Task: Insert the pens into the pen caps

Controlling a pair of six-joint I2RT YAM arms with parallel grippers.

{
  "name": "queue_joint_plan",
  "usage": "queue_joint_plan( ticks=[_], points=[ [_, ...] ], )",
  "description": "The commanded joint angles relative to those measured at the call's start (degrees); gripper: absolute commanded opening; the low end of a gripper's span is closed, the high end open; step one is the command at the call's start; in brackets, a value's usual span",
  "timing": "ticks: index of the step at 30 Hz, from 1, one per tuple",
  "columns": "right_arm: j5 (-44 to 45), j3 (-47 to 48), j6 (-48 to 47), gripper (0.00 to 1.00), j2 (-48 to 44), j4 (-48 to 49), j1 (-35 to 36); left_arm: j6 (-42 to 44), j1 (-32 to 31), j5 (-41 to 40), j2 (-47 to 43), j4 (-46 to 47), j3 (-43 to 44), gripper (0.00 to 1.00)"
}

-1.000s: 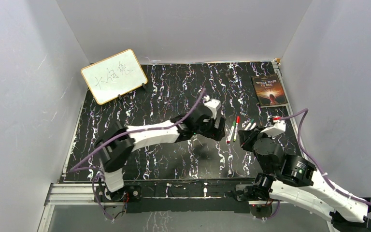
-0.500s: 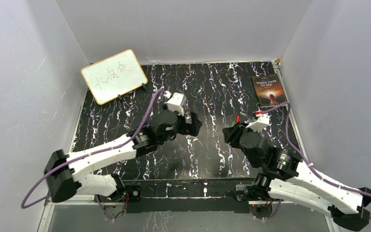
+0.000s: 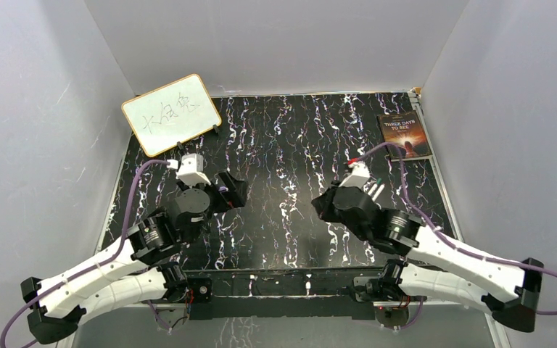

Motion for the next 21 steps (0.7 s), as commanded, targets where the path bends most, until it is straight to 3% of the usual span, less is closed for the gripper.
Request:
queue_joint_plan(
  ticks=[1, 2, 3, 5, 15, 21],
  points=[
    [-4.22, 0.35, -1.36, 0.19, 4.18, 5.69, 0.06, -3.73, 0.08, -5.82, -1.63, -10.62, 0.41, 0.98],
    [-3.35, 0.22, -2.39, 0.40, 4.26, 6.54, 0.08, -4.07, 0.04, -5.90, -1.96, -11.06, 0.40, 0.98],
    [-1.88, 0.10, -3.47, 0.54, 4.23, 7.08, 0.08, -4.17, 0.07, -5.92, -2.19, -11.31, 0.26, 0.98],
    [1.76, 0.16, -5.25, 0.63, 4.20, 7.77, 0.08, -4.14, 0.07, -5.77, -2.40, -11.27, 0.15, 0.98],
    [17.89, 0.62, -13.17, 0.67, 4.52, 8.55, -0.01, -2.27, 0.10, -6.41, -0.25, -9.65, 1.04, 0.98],
    [19.57, -3.95, -14.44, 0.66, 2.58, 11.75, -0.18, -2.17, 0.09, -4.74, 3.18, -10.01, 2.87, 0.97]
  ],
)
